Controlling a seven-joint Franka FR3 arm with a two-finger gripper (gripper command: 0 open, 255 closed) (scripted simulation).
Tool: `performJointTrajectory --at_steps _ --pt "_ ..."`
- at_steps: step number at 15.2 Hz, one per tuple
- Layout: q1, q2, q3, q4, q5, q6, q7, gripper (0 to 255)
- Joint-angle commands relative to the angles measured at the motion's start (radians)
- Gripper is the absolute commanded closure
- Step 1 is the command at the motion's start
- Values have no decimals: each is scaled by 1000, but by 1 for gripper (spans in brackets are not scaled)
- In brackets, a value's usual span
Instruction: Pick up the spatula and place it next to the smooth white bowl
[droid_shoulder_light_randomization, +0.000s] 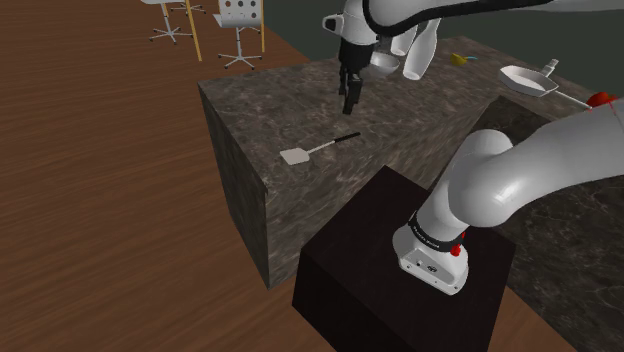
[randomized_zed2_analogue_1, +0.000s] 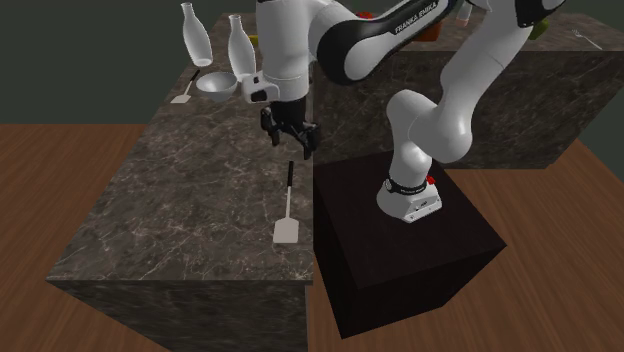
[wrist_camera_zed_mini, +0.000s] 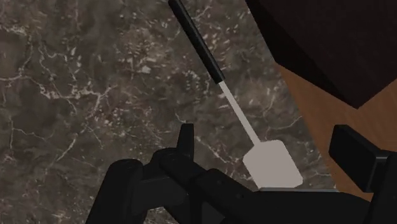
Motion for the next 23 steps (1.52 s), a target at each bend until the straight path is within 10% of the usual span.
performJointTrajectory --at_steps 1,7,22,23 --pt "36 47 -20 -32 -22 74 -113 0" --pt "127 190 -68 -109 -81 276 -404 0" --pt "123 262 -84 -163 -89 402 -404 0" --pt "123 262 -84 -163 -89 402 -404 255"
